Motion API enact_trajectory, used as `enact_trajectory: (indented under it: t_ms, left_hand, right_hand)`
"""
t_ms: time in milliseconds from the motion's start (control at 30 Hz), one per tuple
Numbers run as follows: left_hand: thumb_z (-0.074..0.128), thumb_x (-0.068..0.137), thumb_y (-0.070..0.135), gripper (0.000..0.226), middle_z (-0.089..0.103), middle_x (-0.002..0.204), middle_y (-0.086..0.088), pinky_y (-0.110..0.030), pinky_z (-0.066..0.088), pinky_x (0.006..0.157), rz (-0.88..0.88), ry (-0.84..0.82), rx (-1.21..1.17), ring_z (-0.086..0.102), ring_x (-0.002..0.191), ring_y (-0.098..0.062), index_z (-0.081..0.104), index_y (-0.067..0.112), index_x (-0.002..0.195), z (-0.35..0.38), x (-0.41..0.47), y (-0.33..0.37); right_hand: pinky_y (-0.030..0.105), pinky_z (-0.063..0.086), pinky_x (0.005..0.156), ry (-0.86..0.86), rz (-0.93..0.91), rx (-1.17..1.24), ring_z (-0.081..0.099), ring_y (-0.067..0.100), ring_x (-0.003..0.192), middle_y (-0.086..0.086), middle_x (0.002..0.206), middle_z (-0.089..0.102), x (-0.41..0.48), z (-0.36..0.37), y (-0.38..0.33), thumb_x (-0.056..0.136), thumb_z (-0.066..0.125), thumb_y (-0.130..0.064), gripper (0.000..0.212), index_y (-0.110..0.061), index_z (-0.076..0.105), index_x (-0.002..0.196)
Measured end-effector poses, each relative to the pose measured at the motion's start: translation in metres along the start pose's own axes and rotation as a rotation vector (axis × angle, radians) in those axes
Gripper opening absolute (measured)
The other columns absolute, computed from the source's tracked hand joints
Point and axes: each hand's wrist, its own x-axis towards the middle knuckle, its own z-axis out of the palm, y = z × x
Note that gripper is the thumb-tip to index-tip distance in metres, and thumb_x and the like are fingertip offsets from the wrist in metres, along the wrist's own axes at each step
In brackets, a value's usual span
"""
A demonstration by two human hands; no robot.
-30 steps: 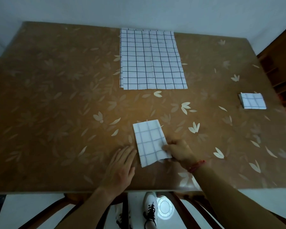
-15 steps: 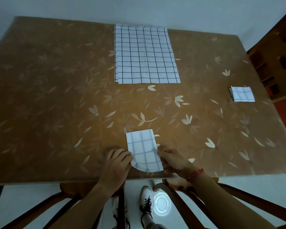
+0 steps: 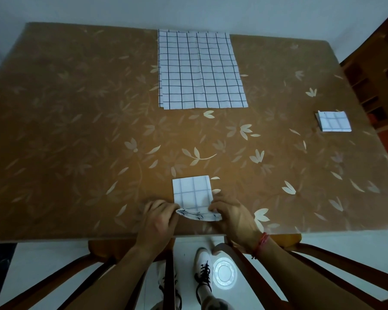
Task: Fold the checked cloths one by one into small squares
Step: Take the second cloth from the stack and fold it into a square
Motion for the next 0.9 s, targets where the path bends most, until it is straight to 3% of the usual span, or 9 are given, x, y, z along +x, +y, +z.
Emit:
enact_trajectory:
  t_ms: [100, 167, 267, 467, 600, 733, 900]
  left_hand:
    - [0.043, 0.09, 0.034, 0.03, 0.065, 0.087, 0.008, -0.028, 0.034, 0.084, -0.077, 0.004, -0.024, 0.054, 0.088, -0.012, 0.068, 0.019, 0.095, -0.002, 0.002, 0.001]
    - [0.042, 0.09, 0.038, 0.031, 0.065, 0.088, 0.008, -0.033, 0.038, 0.087, -0.149, -0.01, -0.04, 0.055, 0.088, -0.013, 0.067, 0.021, 0.097, 0.0, 0.004, -0.001]
    - [0.042, 0.089, 0.041, 0.025, 0.064, 0.088, 0.01, -0.037, 0.04, 0.09, -0.233, -0.046, -0.048, 0.055, 0.09, -0.014, 0.06, 0.028, 0.1, 0.003, 0.01, -0.004]
    - [0.052, 0.086, 0.032, 0.032, 0.063, 0.084, 0.01, -0.04, 0.039, 0.091, -0.256, -0.007, -0.053, 0.055, 0.088, -0.017, 0.057, 0.021, 0.116, 0.005, 0.02, 0.0]
    - [0.054, 0.086, 0.023, 0.033, 0.062, 0.102, -0.003, -0.041, 0.047, 0.084, -0.1, 0.041, 0.106, 0.054, 0.094, -0.022, 0.058, 0.013, 0.117, 0.009, 0.021, -0.004]
    - [0.043, 0.094, 0.018, 0.042, 0.053, 0.136, -0.012, -0.042, 0.044, 0.1, 0.105, -0.041, 0.226, 0.049, 0.126, -0.026, 0.053, 0.006, 0.133, 0.009, 0.025, -0.007]
    - [0.033, 0.096, 0.026, 0.049, 0.042, 0.148, -0.011, -0.044, 0.035, 0.109, 0.107, -0.188, 0.321, 0.036, 0.139, -0.023, 0.044, 0.007, 0.141, 0.015, 0.029, -0.017]
  right_hand:
    - [0.033, 0.057, 0.072, -0.006, 0.081, 0.08, 0.064, 0.009, 0.088, -0.01, 0.104, 0.068, 0.013, -0.002, -0.004, 0.085, 0.068, -0.029, 0.01, -0.026, 0.07, 0.094]
    - [0.034, 0.056, 0.074, -0.046, 0.208, 0.101, 0.065, 0.009, 0.084, -0.013, 0.106, 0.069, 0.02, 0.001, -0.004, 0.089, 0.06, -0.039, 0.02, -0.028, 0.067, 0.104]
    - [0.039, 0.055, 0.072, -0.062, 0.366, 0.113, 0.066, 0.019, 0.077, -0.004, 0.088, 0.071, 0.029, 0.002, -0.003, 0.087, 0.063, -0.04, 0.025, -0.021, 0.062, 0.104]
    - [0.033, 0.054, 0.072, -0.039, 0.402, 0.134, 0.067, 0.024, 0.082, 0.001, 0.094, 0.071, 0.044, 0.002, -0.009, 0.089, 0.065, -0.033, 0.042, -0.023, 0.05, 0.127]
    - [0.038, 0.056, 0.075, -0.021, 0.418, 0.12, 0.068, 0.025, 0.083, 0.003, 0.096, 0.072, 0.048, 0.005, -0.009, 0.089, 0.065, -0.034, 0.05, -0.025, 0.046, 0.134]
    - [0.043, 0.057, 0.078, -0.047, 0.435, 0.114, 0.069, 0.026, 0.087, 0.003, 0.1, 0.072, 0.052, 0.007, -0.006, 0.089, 0.065, -0.035, 0.053, -0.027, 0.043, 0.136]
    - [0.044, 0.058, 0.074, -0.068, 0.428, 0.106, 0.068, 0.026, 0.086, 0.002, 0.107, 0.069, 0.052, 0.008, -0.004, 0.088, 0.064, -0.035, 0.053, -0.03, 0.039, 0.135]
